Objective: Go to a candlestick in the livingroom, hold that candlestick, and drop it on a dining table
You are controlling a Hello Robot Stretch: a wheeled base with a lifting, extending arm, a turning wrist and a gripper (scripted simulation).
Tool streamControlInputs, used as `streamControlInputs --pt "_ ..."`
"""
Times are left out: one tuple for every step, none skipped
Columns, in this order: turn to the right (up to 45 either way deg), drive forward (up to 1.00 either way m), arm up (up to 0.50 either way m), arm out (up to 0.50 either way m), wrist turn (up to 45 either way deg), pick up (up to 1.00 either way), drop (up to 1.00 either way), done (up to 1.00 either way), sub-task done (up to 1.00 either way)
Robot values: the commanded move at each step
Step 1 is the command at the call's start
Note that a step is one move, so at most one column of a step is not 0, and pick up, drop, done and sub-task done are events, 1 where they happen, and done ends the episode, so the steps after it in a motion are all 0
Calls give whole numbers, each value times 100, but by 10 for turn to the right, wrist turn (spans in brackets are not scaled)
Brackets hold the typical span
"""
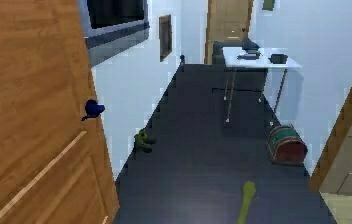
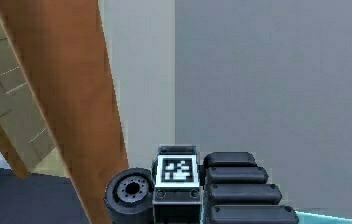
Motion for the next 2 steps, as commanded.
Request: streamControlInputs --pt "0 100 0 0 0 0 0 0 0" --pt "0 100 0 0 0 0 0 0 0"
